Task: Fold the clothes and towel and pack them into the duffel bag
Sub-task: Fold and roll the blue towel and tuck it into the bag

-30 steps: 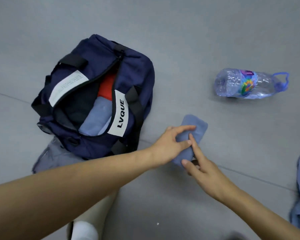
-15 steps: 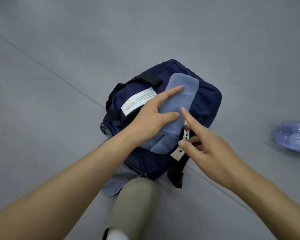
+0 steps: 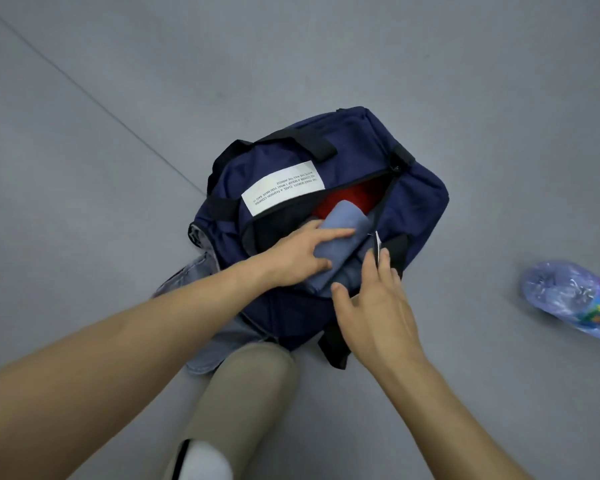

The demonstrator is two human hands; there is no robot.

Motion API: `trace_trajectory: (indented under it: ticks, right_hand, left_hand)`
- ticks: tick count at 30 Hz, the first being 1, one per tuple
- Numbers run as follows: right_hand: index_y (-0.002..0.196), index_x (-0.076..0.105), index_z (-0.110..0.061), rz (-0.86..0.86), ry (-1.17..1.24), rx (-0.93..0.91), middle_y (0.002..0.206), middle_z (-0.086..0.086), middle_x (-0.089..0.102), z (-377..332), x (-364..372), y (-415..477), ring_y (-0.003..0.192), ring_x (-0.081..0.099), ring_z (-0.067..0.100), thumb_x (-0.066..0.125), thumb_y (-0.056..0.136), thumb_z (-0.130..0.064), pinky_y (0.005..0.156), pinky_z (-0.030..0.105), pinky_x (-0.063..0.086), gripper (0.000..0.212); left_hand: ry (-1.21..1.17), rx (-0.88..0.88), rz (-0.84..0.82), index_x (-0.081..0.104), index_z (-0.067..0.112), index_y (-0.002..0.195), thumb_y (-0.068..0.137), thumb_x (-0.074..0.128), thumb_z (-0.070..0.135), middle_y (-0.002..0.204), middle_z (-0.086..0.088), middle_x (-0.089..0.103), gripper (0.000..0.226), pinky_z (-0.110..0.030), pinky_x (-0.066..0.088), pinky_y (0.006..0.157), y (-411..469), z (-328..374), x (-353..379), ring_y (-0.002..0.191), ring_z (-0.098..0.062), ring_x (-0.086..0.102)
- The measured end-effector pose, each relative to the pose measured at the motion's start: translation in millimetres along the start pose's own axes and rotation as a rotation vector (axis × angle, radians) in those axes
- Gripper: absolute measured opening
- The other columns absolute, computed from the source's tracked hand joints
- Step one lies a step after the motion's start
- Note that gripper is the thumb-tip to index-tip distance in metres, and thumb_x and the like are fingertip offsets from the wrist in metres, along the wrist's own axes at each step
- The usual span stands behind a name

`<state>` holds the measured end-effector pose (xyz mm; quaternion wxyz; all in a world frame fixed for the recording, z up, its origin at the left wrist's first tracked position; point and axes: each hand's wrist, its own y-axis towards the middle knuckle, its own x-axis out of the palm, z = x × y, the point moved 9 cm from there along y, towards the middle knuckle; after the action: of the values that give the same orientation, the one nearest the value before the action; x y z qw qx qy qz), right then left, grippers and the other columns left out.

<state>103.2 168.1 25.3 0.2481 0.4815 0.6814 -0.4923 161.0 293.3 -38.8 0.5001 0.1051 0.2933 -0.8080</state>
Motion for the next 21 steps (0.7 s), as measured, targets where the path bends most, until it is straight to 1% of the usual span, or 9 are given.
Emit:
trace_trajectory:
  ticks: [3, 5, 7, 9, 11, 13, 15, 18, 21]
  right_hand:
    - [0.161, -0.002, -0.023, 0.038, 0.033, -0.033, 0.167, -0.008, -0.011, -6, 0, -9, 0.152, 0.016, 0.016, 0.050, 0.099, -0.040, 0.113, 0.033, 0.034, 0.082]
    - [0.160, -0.004, -0.023, 0.068, 0.053, -0.042, 0.166, -0.011, -0.015, -4, 1, -15, 0.150, 0.024, 0.015, 0.049, 0.099, -0.040, 0.105, 0.031, 0.041, 0.083]
    - [0.160, -0.005, -0.024, 0.100, 0.067, -0.043, 0.166, -0.012, -0.016, 2, 1, -21, 0.145, 0.035, 0.017, 0.050, 0.099, -0.039, 0.093, 0.024, 0.042, 0.084]
    - [0.160, -0.006, -0.025, 0.112, 0.076, -0.043, 0.165, -0.014, -0.017, 8, 3, -24, 0.136, 0.046, 0.019, 0.050, 0.098, -0.039, 0.083, 0.021, 0.040, 0.085]
    - [0.160, -0.006, -0.026, 0.108, 0.084, -0.029, 0.165, -0.014, -0.017, 15, 6, -25, 0.130, 0.053, 0.021, 0.050, 0.098, -0.040, 0.081, 0.022, 0.041, 0.084]
    - [0.160, -0.005, -0.026, 0.108, 0.105, -0.013, 0.165, -0.015, -0.017, 22, 6, -25, 0.123, 0.057, 0.022, 0.048, 0.098, -0.041, 0.080, 0.024, 0.045, 0.083]
    - [0.160, -0.004, -0.026, 0.108, 0.128, -0.010, 0.165, -0.016, -0.017, 27, 5, -25, 0.120, 0.059, 0.022, 0.048, 0.098, -0.041, 0.082, 0.028, 0.049, 0.082]
    - [0.160, -0.005, -0.028, 0.102, 0.161, -0.034, 0.165, -0.017, -0.017, 27, 5, -27, 0.125, 0.055, 0.016, 0.047, 0.099, -0.041, 0.082, 0.023, 0.044, 0.081]
    - [0.160, -0.003, -0.029, 0.116, 0.202, -0.049, 0.165, -0.018, -0.016, 26, 1, -30, 0.125, 0.054, 0.012, 0.047, 0.099, -0.040, 0.079, 0.017, 0.037, 0.079]
  left_hand:
    - [-0.077, 0.030, -0.005, 0.047, 0.044, 0.145, 0.086, 0.069, 0.012, 0.133, 0.001, 0.049, 0.070, -0.018, 0.038, 0.101, 2, 5, -2, 0.122, -0.014, 0.049]
    - [-0.141, 0.033, -0.038, 0.050, 0.045, 0.143, 0.084, 0.070, 0.010, 0.139, 0.003, 0.052, 0.071, -0.011, 0.038, 0.099, 2, 5, 0, 0.124, -0.009, 0.050]
    - [-0.136, -0.003, -0.075, 0.049, 0.049, 0.142, 0.083, 0.068, 0.011, 0.146, 0.004, 0.049, 0.072, -0.021, 0.041, 0.105, 2, -1, 5, 0.125, -0.010, 0.051]
    - [-0.080, -0.042, -0.074, 0.047, 0.052, 0.142, 0.084, 0.066, 0.011, 0.145, 0.000, 0.050, 0.074, -0.034, 0.047, 0.101, 3, -7, 9, 0.116, -0.016, 0.057]
    - [0.026, -0.026, -0.026, 0.044, 0.052, 0.144, 0.083, 0.064, 0.011, 0.138, -0.002, 0.053, 0.076, -0.036, 0.048, 0.096, 6, -7, 6, 0.110, -0.018, 0.058]
    - [0.140, 0.015, 0.019, 0.040, 0.052, 0.146, 0.084, 0.061, 0.013, 0.136, 0.000, 0.048, 0.076, -0.037, 0.044, 0.100, 7, -6, 0, 0.119, -0.021, 0.052]
    - [0.289, 0.060, 0.019, 0.030, 0.053, 0.150, 0.090, 0.058, 0.025, 0.149, -0.001, 0.036, 0.072, -0.040, 0.042, 0.106, 5, -8, -1, 0.127, -0.025, 0.047]
    - [0.674, 0.199, 0.108, 0.020, 0.044, 0.157, 0.096, 0.041, 0.049, 0.167, -0.007, 0.011, 0.064, -0.045, 0.039, 0.110, 0, -1, -5, 0.136, -0.032, 0.039]
    - [0.773, 0.285, 0.134, 0.019, 0.032, 0.159, 0.099, 0.027, 0.053, 0.168, -0.011, 0.007, 0.064, -0.045, 0.036, 0.114, -1, 9, -1, 0.145, -0.032, 0.032]
